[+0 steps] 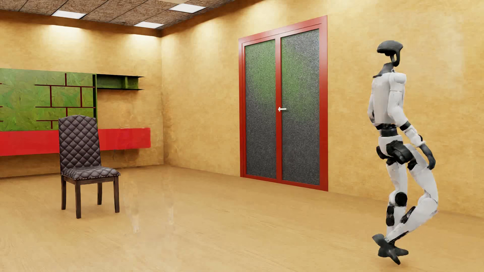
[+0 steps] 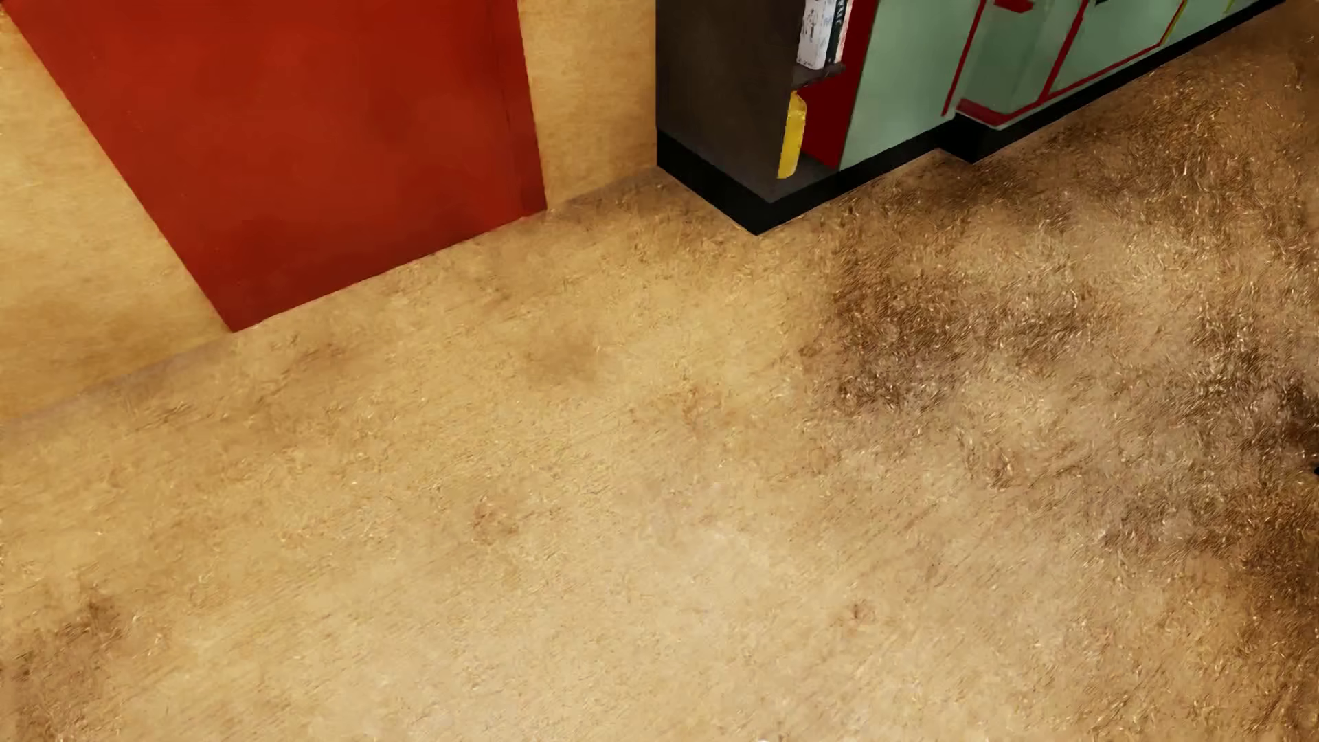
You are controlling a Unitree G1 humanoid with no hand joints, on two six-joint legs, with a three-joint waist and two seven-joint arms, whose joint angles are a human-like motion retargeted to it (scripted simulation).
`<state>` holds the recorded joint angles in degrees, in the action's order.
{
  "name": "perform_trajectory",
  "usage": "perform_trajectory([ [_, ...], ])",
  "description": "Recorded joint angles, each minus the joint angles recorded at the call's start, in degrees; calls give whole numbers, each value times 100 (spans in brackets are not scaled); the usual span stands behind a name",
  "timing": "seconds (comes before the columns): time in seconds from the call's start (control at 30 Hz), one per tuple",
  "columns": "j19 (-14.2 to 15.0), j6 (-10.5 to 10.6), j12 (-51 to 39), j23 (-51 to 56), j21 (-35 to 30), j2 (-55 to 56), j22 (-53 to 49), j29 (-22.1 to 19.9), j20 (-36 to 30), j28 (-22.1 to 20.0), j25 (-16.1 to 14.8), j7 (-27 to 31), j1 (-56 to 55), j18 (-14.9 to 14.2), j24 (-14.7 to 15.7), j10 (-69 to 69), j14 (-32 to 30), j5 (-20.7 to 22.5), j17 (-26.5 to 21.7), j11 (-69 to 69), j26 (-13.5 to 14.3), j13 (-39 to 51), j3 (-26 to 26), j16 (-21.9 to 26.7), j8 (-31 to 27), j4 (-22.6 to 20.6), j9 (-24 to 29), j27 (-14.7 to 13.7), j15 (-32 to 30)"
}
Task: Approach chair
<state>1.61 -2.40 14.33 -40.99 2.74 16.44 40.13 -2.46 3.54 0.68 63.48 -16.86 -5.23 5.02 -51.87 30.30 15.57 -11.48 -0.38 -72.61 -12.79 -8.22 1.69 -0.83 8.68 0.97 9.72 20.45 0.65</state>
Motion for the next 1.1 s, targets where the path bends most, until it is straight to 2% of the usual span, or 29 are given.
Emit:
perform_trajectory([
  [0.03, -62, -4, -123, -90, 209, 232, -128, 85, 3, -4, -220, 95, 240, -48, 79, -138, 96, -47, -30, 611, 101, -192, 67, 68, 130, -64, -15, -13, 104],
  [0.07, -106, -2, -233, -174, 256, 381, -285, 279, -1, -48, -293, 192, 438, -92, 174, -232, 202, -73, -122, 1454, 246, -359, 128, 150, 302, -110, -33, -53, 175],
  [0.13, -49, 10, -381, -364, 110, 404, -669, 782, -20, -151, -50, 385, 762, -180, 399, -372, 392, 4, -415, 3781, 446, -636, 217, 298, 723, -176, -81, -271, -153],
  [0.17, 147, 26, -412, -463, 28, 352, -860, 1023, 0, -176, 154, 495, 885, -220, 513, -353, 453, 257, -532, 5004, 486, -739, 257, 337, 571, -185, -100, -382, -435],
  [0.2, 372, 56, -447, -552, -39, 351, -989, 1246, 16, -220, 388, 615, 950, -247, 637, -156, 507, 609, -593, 5869, 483, -810, 295, 359, -55, -177, -103, -421, -684],
  [0.23, 576, 93, -457, -625, -93, 413, -1063, 1418, 31, -238, 621, 725, 938, -244, 737, 291, 517, 949, -617, 6113, 449, -863, 313, 373, -848, -137, -88, -425, -801],
  [0.27, 728, 134, -444, -693, -166, 403, -1089, 1553, 39, -226, 837, 810, 892, -212, 806, 910, 434, 1250, -594, 5945, 394, -894, 300, 406, -1387, -42, -64, -485, -1025],
  [0.3, 430, 177, -434, -730, -192, 399, -1055, 1617, -6, -171, 987, 878, 835, -150, 804, 1566, 251, 1445, -530, 5390, 325, -912, 268, 462, -1527, 90, -33, -565, -1191],
  [0.33, -1, 234, -440, -734, -167, 399, -979, 1602, -105, -74, 1091, 951, 788, -55, 727, 2152, -23, 1518, -437, 4824, 269, -903, 236, 530, -1330, 256, 1, -621, -937],
  [0.4, -149, 380, -447, -696, 19, 148, -689, 1260, -327, -28, 1248, 976, 554, 19, 302, 3291, -791, 1473, -250, 4128, 53, -738, 223, 525, -913, 638, 56, -476, -265],
  [0.47, -219, 529, -317, -576, 139, -256, -428, 881, -312, -74, 1320, 566, 406, -17, 27, 3753, -1740, 1434, -99, 4217, -143, -371, 180, 335, -614, 1259, 36, -406, -74],
  [0.53, -286, 667, 8, -437, 132, -534, -408, 782, -151, -117, 1184, -236, 688, 17, 66, 3514, -2351, 1460, -100, 4469, -112, 204, 70, 181, -484, 1886, -46, -648, -93],
  [0.6, -314, 768, 220, -83, 6, -658, -447, 778, -35, -180, 979, -885, 1005, 108, 113, 3126, -2379, 1441, -235, 4653, -82, 790, -36, 150, -328, 2223, -121, -952, -82],
  [0.63, -314, 803, 223, 203, -71, -696, -411, 682, -25, -171, 885, -983, 1053, 179, 120, 2956, -2259, 1389, -352, 4742, -58, 1003, -76, 179, -185, 2257, -144, -1052, -53],
  [0.7, -297, 836, 74, 816, -103, -713, -326, 358, -63, -132, 618, -932, 961, 257, 78, 2646, -1866, 1185, -604, 4931, -38, 1263, -122, 283, 243, 2213, -164, -1098, -12],
  [0.77, -253, 819, -154, 1302, 60, -728, -355, 151, -72, -168, 198, -806, 777, 159, 106, 2292, -1388, 871, -846, 5201, 59, 1316, -130, 339, 822, 2109, -174, -1017, -69],
  [0.83, -181, 745, -335, 1577, 264, -776, -541, 149, -133, -201, -213, -620, 536, -145, 181, 1884, -936, 442, -1094, 5472, 235, 1163, -101, 366, 1547, 1934, -185, -869, -183],
  [0.87, -133, 694, -385, 1637, 278, -787, -687, 183, -206, -220, -286, -593, 416, -340, 214, 1678, -699, 176, -1234, 5518, 341, 1028, -67, 379, 1953, 1886, -190, -777, -234],
  [0.9, -77, 646, -389, 1631, 215, -816, -869, 176, -295, -228, -278, -948, 390, -424, 234, 1452, -484, -104, -1357, 5545, 436, 869, -11, 394, 2391, 2048, -200, -702, -290],
  [0.93, -16, 609, -399, 1601, 112, -868, -1015, 227, -369, -211, -218, -1824, 505, -339, 244, 1201, -347, -376, -1489, 5583, 506, 687, 64, 417, 2854, 2424, -214, -678, -364],
  [0.97, 49, 593, -395, 1505, -1, -935, -1136, 298, -436, -217, -124, -3083, 763, -88, 255, 917, -265, -633, -1573, 5623, 546, 542, 149, 428, 3327, 2808, -231, -677, -456],
  [1.0, 119, 592, -395, 1390, -132, -1026, -1230, 406, -527, -221, -33, -4319, 1039, 81, 238, 639, -239, -864, -1625, 5668, 570, 397, 221, 438, 3797, 3018, -245, -717, -561],
  [1.03, 195, 599, -403, 1262, -262, -1149, -1310, 532, -647, -207, 49, -5097, 1142, 48, 188, 466, -215, -1055, -1639, 5737, 594, 257, 249, 469, 4244, 3051, -246, -754, -687],
  [1.07, 277, 613, -428, 1141, -379, -1306, -1375, 667, -802, -183, 141, -5263, 1037, -249, 112, 436, -55, -1211, -1643, 5831, 632, 122, 223, 516, 4653, 2984, -235, -813, -840],
  [1.1, 365, 631, -490, 1057, -430, -1504, -1397, 768, -1010, -145, 228, -4970, 817, -588, 34, 471, 150, -1361, -1647, 5939, 701, -49, 165, 562, 5026, 2852, -214, -877, -1005],
])
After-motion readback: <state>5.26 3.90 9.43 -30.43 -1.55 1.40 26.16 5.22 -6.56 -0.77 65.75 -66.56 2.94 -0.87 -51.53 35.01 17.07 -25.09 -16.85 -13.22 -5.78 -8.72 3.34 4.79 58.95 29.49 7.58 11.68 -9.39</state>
